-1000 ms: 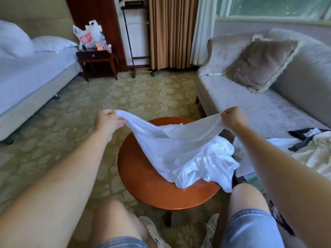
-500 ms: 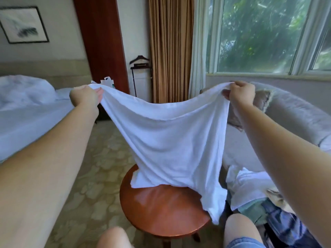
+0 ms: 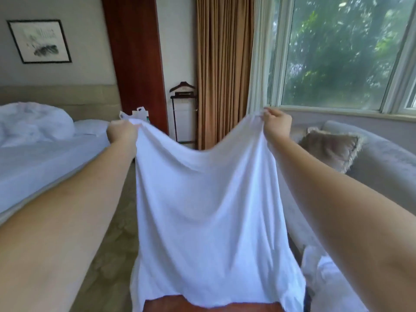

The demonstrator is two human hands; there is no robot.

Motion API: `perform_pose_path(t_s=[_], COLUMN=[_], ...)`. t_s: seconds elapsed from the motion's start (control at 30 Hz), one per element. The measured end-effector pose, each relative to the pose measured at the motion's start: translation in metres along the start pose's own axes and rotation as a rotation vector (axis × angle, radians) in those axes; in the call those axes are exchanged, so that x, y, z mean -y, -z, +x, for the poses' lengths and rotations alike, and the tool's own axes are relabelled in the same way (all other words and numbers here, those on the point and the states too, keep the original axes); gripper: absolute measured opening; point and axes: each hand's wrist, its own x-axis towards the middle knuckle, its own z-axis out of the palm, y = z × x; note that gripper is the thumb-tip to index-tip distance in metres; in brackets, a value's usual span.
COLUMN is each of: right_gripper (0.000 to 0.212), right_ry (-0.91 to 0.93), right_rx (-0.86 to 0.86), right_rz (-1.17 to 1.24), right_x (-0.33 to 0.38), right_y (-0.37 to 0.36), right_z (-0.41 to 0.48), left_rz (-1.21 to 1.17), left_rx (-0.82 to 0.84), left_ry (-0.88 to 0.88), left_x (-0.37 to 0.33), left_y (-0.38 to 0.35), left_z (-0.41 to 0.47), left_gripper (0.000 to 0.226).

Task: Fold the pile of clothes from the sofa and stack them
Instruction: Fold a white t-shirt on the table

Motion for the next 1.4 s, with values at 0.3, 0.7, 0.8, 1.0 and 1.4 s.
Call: perform_pose_path(t_s=[0.3, 0.7, 0.8, 1.0, 1.4], right_gripper=[0.033, 0.012, 0.017, 0.025, 0.073], right_ry=[0.189, -0.345, -0.593, -0.663, -0.343], right_rx=[-0.013, 0.485, 0.797, 0.945, 0.979], right_rz=[0.152, -0.564, -0.876, -1.410, -1.391], right_x=[0.093, -0.045, -0.068, -0.111, -0.294], right_y=[0.034, 0.205, 0.223, 0.220, 0.077], right_z=[0.016, -0.084, -0.116, -0.140, -0.177], left_rz=[-0.143, 0.674, 1.149, 1.538, 1.495], left_rx=[-0.027, 0.736, 1.020, 1.119, 0.997], left_ry=[-0.304, 0.280, 0.477, 0.518, 0.094], left_x=[-0.099, 0.029, 0.057, 0.105, 0.314], left_y=[0.051, 0.168, 0.175, 0.146, 0.072], left_z=[-0.012, -0.151, -0.169, -0.187, -0.169], left_gripper=[0.015, 0.016, 0.019, 0.040, 0.080])
